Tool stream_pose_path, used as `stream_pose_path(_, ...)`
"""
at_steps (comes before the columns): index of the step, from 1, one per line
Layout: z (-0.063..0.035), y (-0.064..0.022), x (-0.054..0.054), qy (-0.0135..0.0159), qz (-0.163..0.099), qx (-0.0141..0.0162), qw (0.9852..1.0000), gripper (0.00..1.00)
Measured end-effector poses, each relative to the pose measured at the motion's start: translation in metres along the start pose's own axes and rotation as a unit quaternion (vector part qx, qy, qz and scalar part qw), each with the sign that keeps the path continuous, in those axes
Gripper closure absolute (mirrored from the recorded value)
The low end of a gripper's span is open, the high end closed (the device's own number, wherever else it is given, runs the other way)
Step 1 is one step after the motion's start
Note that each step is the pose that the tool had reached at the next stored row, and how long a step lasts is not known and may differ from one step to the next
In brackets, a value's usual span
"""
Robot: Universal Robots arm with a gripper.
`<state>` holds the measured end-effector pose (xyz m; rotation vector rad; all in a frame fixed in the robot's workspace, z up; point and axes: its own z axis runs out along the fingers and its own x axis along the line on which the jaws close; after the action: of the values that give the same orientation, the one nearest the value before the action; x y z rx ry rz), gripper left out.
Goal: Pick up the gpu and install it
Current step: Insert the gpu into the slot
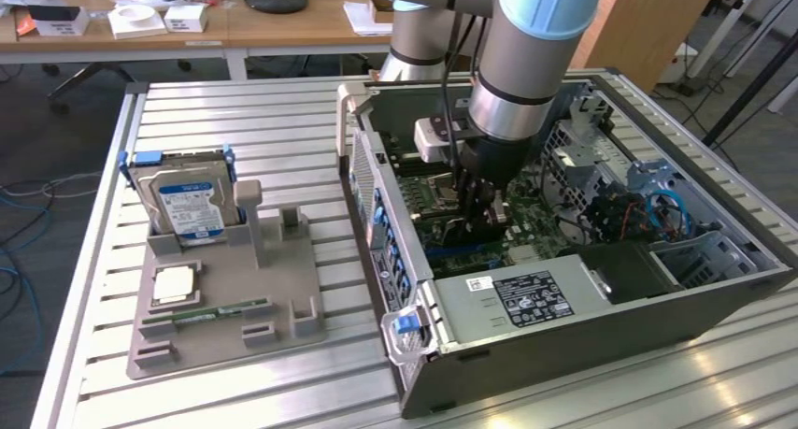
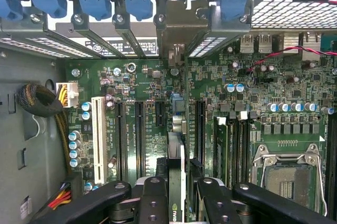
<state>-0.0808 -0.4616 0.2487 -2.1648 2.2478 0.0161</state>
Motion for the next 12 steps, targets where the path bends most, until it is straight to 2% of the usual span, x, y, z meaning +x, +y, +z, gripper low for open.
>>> stream_pose_path(12,-0.0007,0.0,0.0,0.0,0.0,0.0,1.0,0.74)
